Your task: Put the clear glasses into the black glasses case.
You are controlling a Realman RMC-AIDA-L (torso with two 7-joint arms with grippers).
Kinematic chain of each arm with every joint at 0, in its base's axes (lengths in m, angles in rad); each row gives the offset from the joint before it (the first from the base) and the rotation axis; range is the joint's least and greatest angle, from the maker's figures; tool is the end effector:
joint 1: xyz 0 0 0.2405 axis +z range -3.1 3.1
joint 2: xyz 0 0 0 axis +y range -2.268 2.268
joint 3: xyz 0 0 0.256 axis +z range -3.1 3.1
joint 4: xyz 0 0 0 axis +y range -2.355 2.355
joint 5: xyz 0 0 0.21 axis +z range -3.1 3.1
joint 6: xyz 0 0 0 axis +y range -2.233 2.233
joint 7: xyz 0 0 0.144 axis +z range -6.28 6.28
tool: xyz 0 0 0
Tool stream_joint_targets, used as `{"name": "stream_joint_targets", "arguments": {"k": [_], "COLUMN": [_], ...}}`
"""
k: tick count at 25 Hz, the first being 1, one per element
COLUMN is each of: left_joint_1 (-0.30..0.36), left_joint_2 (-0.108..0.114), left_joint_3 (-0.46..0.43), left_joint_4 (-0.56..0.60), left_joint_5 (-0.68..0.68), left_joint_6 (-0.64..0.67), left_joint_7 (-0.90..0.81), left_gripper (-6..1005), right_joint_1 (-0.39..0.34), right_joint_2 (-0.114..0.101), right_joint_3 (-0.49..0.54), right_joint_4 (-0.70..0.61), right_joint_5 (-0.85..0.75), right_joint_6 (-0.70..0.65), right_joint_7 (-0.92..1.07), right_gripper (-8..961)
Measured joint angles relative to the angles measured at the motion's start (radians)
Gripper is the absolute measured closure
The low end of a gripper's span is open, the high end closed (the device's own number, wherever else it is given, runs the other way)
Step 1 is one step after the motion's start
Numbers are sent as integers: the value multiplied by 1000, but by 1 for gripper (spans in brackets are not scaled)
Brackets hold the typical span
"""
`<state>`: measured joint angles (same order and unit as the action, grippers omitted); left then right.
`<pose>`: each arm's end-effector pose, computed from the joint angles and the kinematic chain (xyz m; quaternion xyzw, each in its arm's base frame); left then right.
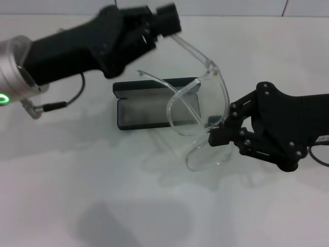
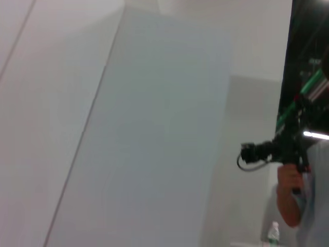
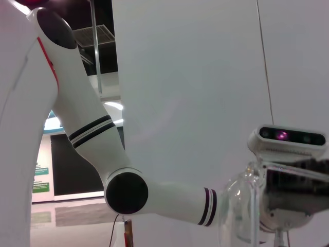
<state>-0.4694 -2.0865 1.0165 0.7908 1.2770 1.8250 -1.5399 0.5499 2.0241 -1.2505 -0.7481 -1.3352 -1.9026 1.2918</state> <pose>-0.1663 0.3079 0.0390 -0.8546 -0.1241 -0.5043 0.0012 0.1518 0.2914 0.0105 0.9028 0.0232 -0.4192 0.0935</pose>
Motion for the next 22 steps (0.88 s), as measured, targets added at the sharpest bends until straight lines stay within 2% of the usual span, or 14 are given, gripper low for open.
{"name": "stream_joint_targets", "arguments": {"k": [14, 22], "left_joint_1": [1, -5], "left_joint_2": [3, 6], "left_joint_3": [24, 77], "left_joint_4": [5, 5], "left_joint_5": [39, 39], "left_joint_6": [6, 8], "left_joint_7": [-185, -207], "left_gripper": [888, 888], "right_joint_1": [6, 8], "right_joint_2": [1, 1], "right_joint_3": [4, -5], "right_joint_4": [-3, -6], "right_joint_5": [43, 45], "right_joint_6": [24, 32], "right_joint_7": [-2, -2], "right_gripper": [876, 876]}}
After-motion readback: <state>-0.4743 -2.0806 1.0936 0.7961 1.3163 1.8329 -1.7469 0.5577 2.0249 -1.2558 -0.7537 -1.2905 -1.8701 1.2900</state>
